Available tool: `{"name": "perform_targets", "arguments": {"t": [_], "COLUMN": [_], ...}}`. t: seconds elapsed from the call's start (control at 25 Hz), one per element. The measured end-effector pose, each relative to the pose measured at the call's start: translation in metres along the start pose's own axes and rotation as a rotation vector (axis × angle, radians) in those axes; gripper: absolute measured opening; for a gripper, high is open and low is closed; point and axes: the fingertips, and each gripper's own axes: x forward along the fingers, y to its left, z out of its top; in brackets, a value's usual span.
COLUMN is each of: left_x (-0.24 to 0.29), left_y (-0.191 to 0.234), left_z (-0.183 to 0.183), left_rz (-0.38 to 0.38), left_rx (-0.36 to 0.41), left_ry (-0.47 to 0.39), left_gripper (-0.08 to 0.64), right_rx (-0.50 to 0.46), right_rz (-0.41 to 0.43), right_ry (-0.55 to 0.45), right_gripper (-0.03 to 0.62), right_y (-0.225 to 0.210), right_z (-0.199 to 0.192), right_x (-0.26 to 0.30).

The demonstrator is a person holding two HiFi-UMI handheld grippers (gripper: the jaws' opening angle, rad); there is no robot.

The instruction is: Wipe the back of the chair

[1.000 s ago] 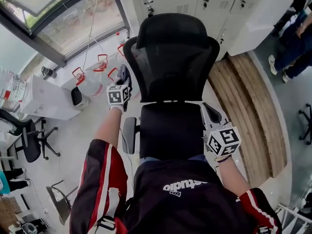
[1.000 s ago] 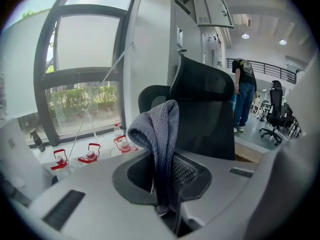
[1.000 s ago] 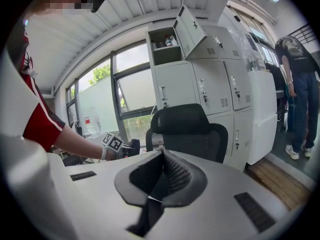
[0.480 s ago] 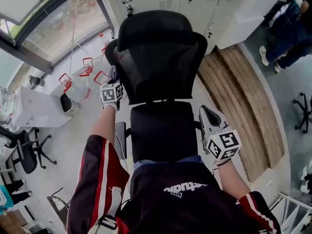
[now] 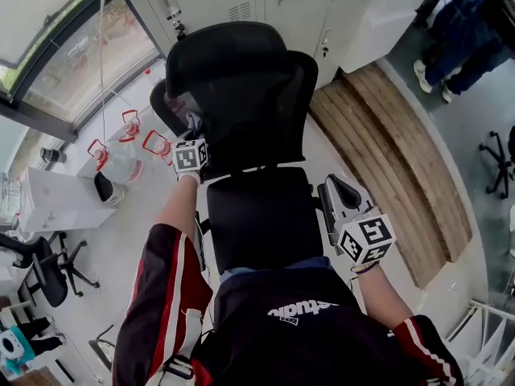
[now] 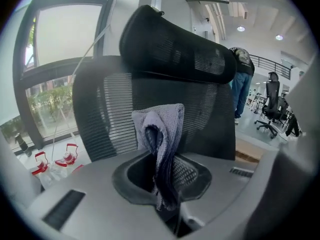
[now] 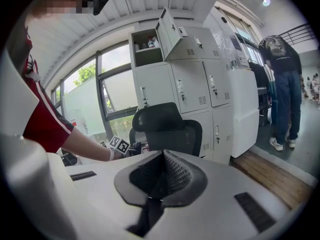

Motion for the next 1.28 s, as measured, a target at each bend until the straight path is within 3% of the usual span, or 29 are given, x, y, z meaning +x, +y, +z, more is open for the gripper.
{"name": "perform_targets", "arguments": {"t": [0.68,1.28], "left_x": [0.071,0.105], "left_y": [-0.203,-0.374], "left_z": [0.045,0.049], "left_rz": [-0.26,-0.483], "left_rx": [0.101,0.19], "left_ry": [-0.006,0.01], "left_gripper": [0.055,0.055], "right_rx": [0.079,0.172], "right_rz": [-0.187,-0.38], "right_ry": [-0.064,-0.077], "right_gripper": [-0.003,-0.003], "right_y": [-0.077,-0.131], "right_z": [0.002,-0.029], "right_x": [-0.066,-0.141]}}
